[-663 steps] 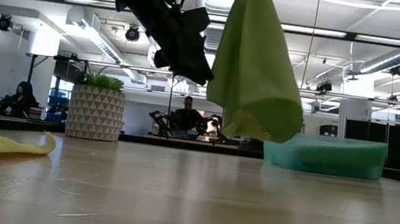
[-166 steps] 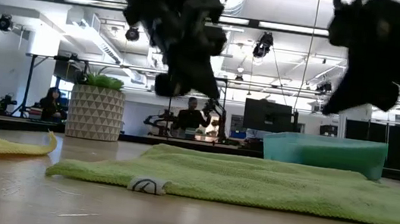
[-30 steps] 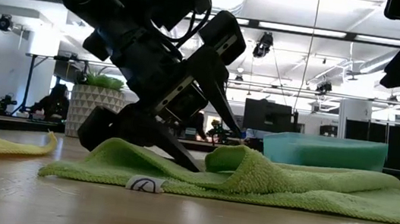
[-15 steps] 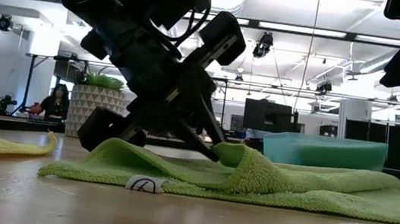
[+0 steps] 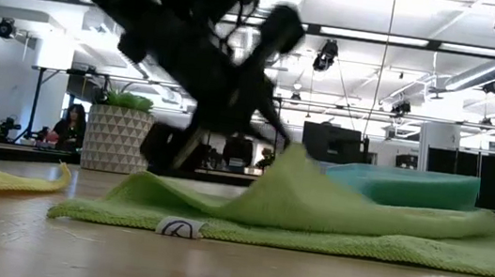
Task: Fold microfiber towels
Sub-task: Fold the light green towel
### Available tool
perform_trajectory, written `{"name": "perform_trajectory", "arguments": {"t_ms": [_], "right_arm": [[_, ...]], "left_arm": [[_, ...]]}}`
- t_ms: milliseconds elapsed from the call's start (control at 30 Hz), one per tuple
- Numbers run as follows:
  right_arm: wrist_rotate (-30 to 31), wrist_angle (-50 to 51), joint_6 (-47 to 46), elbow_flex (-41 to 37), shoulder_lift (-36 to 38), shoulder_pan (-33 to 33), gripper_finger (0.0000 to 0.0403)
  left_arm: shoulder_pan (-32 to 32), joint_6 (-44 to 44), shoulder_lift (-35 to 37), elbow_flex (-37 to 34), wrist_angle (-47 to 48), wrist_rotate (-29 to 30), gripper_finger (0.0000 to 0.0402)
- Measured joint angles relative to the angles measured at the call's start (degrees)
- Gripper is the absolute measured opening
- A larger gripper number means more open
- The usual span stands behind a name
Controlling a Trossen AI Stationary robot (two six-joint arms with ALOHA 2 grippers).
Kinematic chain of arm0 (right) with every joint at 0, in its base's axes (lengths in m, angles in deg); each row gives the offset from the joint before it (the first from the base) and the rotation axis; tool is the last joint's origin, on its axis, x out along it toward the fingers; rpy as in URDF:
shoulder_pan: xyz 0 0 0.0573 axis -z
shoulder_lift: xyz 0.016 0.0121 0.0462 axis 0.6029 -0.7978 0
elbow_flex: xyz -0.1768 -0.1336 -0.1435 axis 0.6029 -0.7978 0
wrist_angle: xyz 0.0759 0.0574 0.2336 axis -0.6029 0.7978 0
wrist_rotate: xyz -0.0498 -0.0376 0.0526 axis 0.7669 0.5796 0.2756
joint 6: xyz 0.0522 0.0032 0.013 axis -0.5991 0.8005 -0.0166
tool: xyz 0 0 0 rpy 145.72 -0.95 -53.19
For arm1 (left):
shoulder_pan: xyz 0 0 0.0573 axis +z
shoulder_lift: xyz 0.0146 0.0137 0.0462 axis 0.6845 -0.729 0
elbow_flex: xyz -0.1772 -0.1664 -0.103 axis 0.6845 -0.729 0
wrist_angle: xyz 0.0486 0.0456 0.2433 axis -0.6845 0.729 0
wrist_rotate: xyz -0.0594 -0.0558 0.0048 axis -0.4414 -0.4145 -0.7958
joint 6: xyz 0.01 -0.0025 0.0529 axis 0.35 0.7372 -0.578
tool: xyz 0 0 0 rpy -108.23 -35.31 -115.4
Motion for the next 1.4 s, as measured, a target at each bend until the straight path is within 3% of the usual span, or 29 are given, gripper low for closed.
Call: {"name": "perform_trajectory", "arguments": {"t_ms": [233, 433, 567, 833, 1067, 1200, 1400], "right_arm": [[-2.3, -14.97, 1.92, 0.15, -12.33, 0.02, 0.0077], [-5.36, -15.61, -5.91, 1.68, -22.67, 0.04, 0.0077], [-8.56, -16.57, -8.46, 3.67, -25.55, 0.05, 0.0077], [-11.51, -13.65, -9.1, 4.53, -23.5, -0.35, 0.0077], [-12.82, -11.34, -10.93, 4.68, -20.25, -0.35, 0.0077], [-12.55, -10.81, -10.94, 4.72, -18.01, -0.21, 0.0077], [-11.84, -7.0, -10.26, 4.68, -13.86, 0.72, 0.0077]], "left_arm": [[6.03, -10.07, 7.09, -1.73, 7.79, 0.39, 0.0], [10.74, -20.97, 10.2, -1.97, 13.82, -0.11, 0.0], [14.63, -25.31, 11.81, -2.08, 14.7, -0.19, 0.0], [20.58, -37.95, 13.19, -2.08, 24.53, -0.95, 0.0], [21.24, -45.51, 12.28, -2.3, 25.88, -0.55, 0.0], [21.49, -54.59, 12.28, -2.3, 25.65, -0.39, 0.0001], [22.25, -66.06, 12.29, -2.3, 25.82, -0.37, 0.0056]]}}
